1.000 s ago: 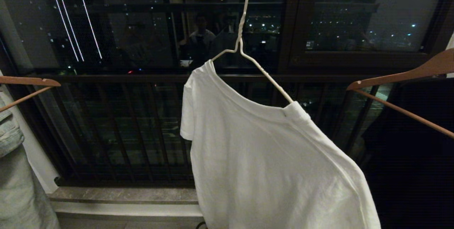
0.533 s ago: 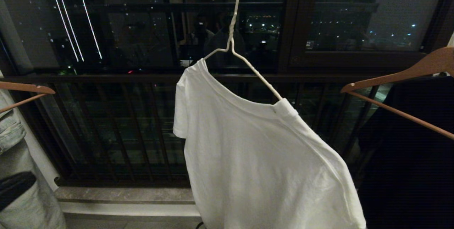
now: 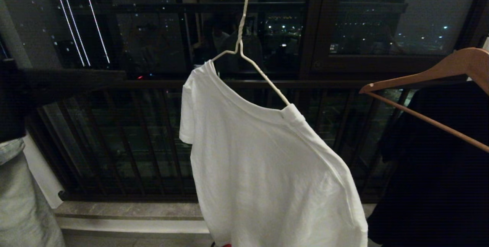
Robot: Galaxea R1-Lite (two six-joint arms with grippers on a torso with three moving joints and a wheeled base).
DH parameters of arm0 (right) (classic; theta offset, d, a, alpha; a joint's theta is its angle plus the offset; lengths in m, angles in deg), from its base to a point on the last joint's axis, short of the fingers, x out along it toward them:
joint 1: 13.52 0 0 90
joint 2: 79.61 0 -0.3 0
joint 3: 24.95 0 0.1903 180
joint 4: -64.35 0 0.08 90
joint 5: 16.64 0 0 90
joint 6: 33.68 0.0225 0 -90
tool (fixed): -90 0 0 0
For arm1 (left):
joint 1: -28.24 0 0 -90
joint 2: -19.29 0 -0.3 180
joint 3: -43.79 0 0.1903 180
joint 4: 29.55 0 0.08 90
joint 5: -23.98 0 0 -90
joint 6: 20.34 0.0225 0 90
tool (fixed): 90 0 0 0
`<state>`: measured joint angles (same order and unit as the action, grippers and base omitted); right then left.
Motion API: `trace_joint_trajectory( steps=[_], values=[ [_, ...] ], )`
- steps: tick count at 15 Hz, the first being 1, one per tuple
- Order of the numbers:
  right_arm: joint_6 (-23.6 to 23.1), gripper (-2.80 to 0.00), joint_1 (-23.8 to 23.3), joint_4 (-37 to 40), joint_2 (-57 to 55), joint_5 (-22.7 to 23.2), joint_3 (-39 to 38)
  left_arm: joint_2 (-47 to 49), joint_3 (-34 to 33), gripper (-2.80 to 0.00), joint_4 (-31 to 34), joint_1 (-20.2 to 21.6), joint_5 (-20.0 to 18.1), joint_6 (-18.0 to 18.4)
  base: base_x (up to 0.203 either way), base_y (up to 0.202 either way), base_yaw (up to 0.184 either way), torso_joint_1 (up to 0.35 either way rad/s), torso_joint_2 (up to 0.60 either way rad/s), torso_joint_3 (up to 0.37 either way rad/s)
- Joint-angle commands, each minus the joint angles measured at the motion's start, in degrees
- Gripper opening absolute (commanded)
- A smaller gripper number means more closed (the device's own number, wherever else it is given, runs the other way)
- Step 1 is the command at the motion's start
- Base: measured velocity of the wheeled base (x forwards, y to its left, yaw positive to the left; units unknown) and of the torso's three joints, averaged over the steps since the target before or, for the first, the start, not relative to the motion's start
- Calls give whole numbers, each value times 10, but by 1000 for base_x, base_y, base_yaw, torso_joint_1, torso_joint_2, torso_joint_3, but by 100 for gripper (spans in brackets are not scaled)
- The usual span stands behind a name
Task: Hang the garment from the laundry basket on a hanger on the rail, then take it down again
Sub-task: Take the clothes off the clothes rack
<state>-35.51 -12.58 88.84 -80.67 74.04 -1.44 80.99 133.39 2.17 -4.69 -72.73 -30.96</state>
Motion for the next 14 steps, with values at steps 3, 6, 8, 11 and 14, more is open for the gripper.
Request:
trace_joint_trajectory(
  steps=[3,6,8,11,14],
  values=[
    [0,-280,0,1,-26,0,0,142,143,-280,40,-137,190,-57,0,0,0,0,0,0],
    [0,-280,-1,0,-25,0,0,205,240,0,105,-177,256,-106,0,0,0,0,0,0],
    [0,-280,0,0,-25,0,0,246,304,0,135,-188,290,-117,0,0,0,0,0,0],
    [0,-280,0,0,-25,0,0,299,361,0,147,-216,332,-120,0,0,0,0,0,0],
    [0,-280,0,0,-25,0,0,334,419,0,185,-263,358,-121,0,0,0,0,0,0]
  ],
)
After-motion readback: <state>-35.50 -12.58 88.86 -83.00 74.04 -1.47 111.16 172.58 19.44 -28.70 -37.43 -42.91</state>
